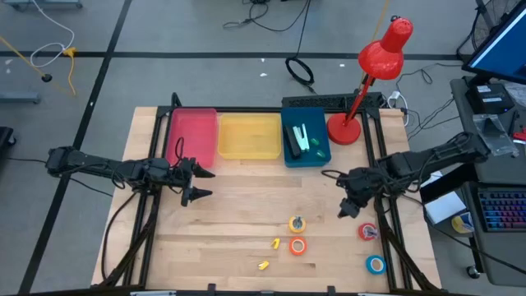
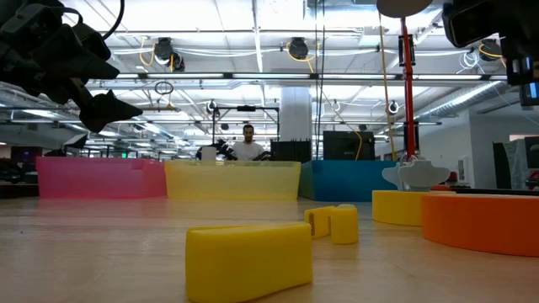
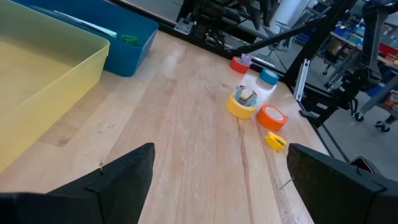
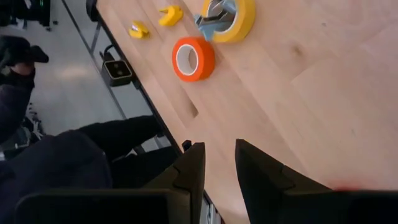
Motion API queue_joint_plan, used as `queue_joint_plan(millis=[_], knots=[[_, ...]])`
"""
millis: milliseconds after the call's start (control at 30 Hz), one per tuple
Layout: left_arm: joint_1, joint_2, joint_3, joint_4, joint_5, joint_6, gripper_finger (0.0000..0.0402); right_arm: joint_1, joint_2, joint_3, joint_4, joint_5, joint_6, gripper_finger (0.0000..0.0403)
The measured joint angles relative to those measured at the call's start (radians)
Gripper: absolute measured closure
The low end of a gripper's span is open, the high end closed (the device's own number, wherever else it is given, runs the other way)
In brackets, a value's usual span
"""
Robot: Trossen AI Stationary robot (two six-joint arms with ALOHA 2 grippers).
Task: Pick and place Stapler, Stapler remover, tape
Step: Put the top yellow small stapler into the blue bin
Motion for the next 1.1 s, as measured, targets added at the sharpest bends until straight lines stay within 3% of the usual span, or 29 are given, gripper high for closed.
queue_joint_plan(millis=[333, 500, 667, 867, 1100], knots=[[0.0, 0.0, 0.0, 0.0, 0.0, -0.036, 0.0039, 0.075, 0.006, 0.0, 0.042, 0.08, -0.092, 0.0324], [0.0, 0.0, 0.0, 0.005, 0.0, -0.135, 0.0039, 0.12, 0.03, 0.0, 0.073, 0.08, -0.171, 0.0324], [0.0, 0.0, 0.0, 0.11, 0.008, -0.284, 0.0039, 0.163, 0.065, 0.0, 0.053, 0.115, -0.273, 0.0324], [-0.025, 0.0, 0.0, 0.282, 0.086, -0.247, 0.0039, 0.202, 0.059, 0.0, -0.034, 0.257, -0.353, 0.0337], [-0.092, 0.035, 0.061, 0.229, 0.057, -0.251, 0.0039, 0.221, -0.014, 0.0, -0.146, 0.294, -0.371, 0.0368]])
